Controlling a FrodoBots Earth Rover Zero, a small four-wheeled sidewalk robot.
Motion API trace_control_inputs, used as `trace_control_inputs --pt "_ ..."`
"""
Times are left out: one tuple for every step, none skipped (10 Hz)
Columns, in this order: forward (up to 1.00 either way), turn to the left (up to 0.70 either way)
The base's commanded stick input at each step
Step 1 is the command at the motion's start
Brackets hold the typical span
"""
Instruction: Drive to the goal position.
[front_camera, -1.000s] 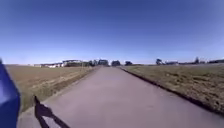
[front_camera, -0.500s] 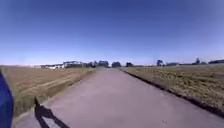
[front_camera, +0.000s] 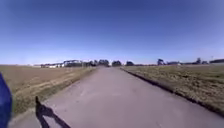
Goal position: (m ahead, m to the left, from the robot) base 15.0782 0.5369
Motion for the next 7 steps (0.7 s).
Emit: trace_control_inputs --pt "0.70 0.00" --pt "0.70 0.00" --pt "0.70 0.00" --pt "0.70 0.00" --pt "0.70 0.00" --pt "0.70 0.00" --pt "0.70 0.00"
